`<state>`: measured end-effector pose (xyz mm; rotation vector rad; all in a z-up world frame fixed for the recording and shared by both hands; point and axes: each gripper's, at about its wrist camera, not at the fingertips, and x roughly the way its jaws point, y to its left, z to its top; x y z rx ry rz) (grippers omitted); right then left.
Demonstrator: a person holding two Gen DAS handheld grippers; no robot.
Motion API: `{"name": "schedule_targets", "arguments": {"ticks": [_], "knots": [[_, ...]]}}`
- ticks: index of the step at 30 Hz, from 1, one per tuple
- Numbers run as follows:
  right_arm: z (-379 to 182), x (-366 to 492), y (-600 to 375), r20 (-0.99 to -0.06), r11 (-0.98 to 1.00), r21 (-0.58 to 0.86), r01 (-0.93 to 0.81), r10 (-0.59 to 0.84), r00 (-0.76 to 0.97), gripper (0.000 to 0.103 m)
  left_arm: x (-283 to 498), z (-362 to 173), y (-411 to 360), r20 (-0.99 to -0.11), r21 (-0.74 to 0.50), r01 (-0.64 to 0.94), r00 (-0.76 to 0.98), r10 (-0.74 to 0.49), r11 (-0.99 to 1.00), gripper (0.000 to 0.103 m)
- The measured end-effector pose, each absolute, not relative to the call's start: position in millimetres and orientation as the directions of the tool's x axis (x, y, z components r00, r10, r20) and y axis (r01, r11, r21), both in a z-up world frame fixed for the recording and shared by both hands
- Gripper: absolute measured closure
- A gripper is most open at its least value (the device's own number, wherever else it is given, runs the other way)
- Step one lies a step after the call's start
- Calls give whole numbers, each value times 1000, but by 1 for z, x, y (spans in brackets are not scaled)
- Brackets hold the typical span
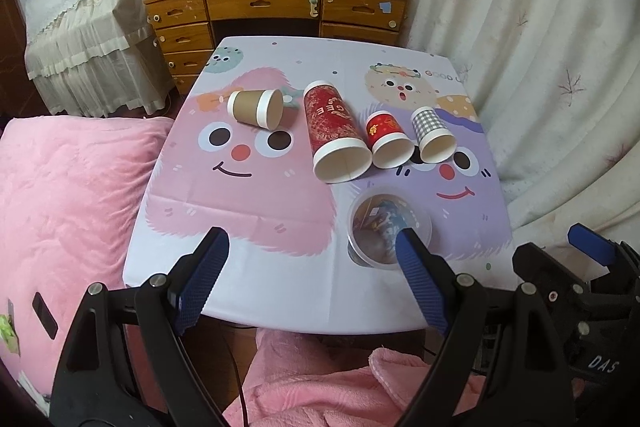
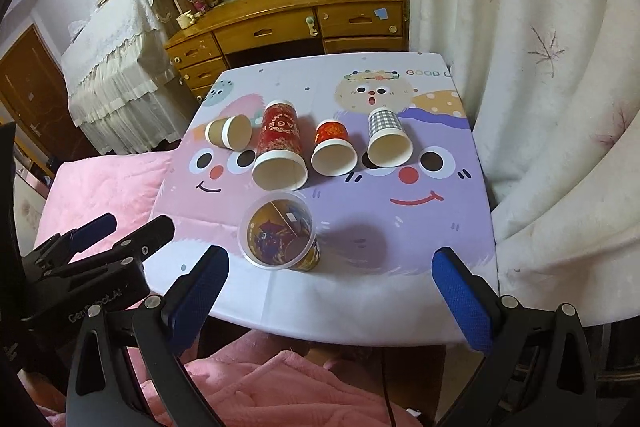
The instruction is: Flip cup upright
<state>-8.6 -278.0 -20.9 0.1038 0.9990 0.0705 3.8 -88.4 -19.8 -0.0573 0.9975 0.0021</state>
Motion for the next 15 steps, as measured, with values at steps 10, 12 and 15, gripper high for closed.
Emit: {"name": "schedule_targets", "arguments": {"ticks": [10, 12, 15], "knots": [[-28, -4, -280, -850, 991, 135, -10, 121, 513, 0, 1, -16, -86, -836, -59, -33, 548, -32, 998, 6], [-29, -4, -281, -851, 990, 141, -6, 124, 511, 0, 1, -16, -86, -835, -60, -32, 549, -32, 998, 4], [-27, -5, -282, -845, 989, 145, -5, 126, 520, 0, 1, -16, -87, -835, -66, -30, 548, -39, 997, 1]]}}
